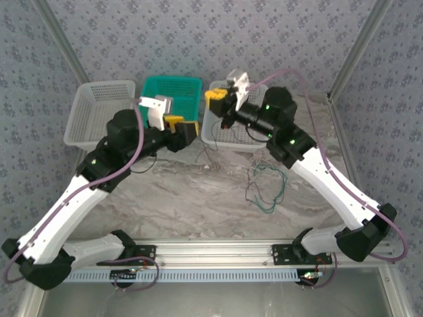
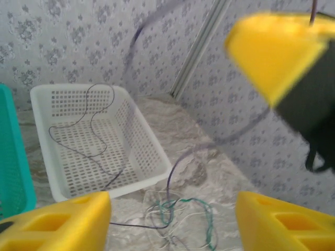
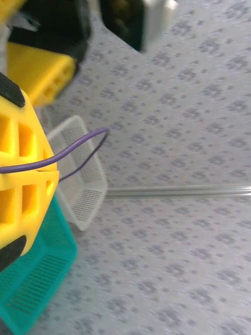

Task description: Untangle the cables

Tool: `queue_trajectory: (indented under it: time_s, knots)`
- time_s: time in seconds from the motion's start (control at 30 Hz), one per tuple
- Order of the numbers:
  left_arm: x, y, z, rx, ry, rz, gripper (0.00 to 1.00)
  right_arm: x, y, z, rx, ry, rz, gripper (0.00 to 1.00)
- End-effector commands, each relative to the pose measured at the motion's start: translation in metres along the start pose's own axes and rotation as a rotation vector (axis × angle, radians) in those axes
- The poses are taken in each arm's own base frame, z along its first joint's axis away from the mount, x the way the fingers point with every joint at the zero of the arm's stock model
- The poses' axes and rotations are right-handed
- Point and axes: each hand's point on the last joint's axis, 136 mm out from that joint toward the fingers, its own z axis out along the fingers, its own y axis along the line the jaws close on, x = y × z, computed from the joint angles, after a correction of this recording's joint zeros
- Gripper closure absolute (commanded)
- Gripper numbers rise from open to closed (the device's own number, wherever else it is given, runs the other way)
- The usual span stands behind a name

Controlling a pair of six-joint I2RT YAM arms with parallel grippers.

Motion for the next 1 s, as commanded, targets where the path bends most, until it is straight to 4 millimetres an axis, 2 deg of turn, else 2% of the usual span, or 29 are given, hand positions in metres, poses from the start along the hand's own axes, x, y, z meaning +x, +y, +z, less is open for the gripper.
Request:
queue_trajectory:
  time_s: [0.0, 0.1, 0.27, 0.4, 0.53, 0.63, 0.73, 0.83, 0.97]
  knots:
    - [-0.029, -0.013, -0.035, 0.044, -0.156, 0.041, 0.30, -0.016, -0.023, 0.008, 0.027, -0.003, 0.007, 1.00]
    - [-0.025, -0.009, -0.049, 0.032, -0.180, 0.050, 0.24, -0.053, -0.039, 0.013, 0.042, -0.078, -0.016, 1.00]
    - [-0.005, 0.000, -0.049, 0.013, -0.143, 0.050, 0.16, -0.095, -0.071, 0.026, 0.108, -0.145, -0.096, 1.00]
    - [0.016, 0.007, -0.043, 0.008, -0.092, 0.043, 0.09, -0.103, -0.112, 0.036, 0.184, -0.133, -0.096, 1.00]
    - [0.034, 0.017, -0.042, -0.018, -0.052, 0.035, 0.06, -0.097, -0.154, 0.035, 0.279, -0.116, -0.082, 1.00]
    - [0.044, 0.024, -0.044, -0.043, -0.034, 0.024, 0.05, -0.073, -0.187, 0.034, 0.337, -0.069, -0.021, 1.00]
    - [0.050, 0.028, -0.044, -0.057, -0.032, 0.016, 0.05, -0.027, -0.208, 0.041, 0.340, 0.009, 0.064, 1.00]
    - [0.055, 0.033, -0.040, -0.070, -0.021, 0.004, 0.05, 0.050, -0.227, 0.053, 0.357, 0.126, 0.162, 1.00]
    - [0.059, 0.034, -0.035, -0.072, -0.006, -0.015, 0.05, 0.173, -0.260, 0.052, 0.483, 0.306, 0.333, 0.94]
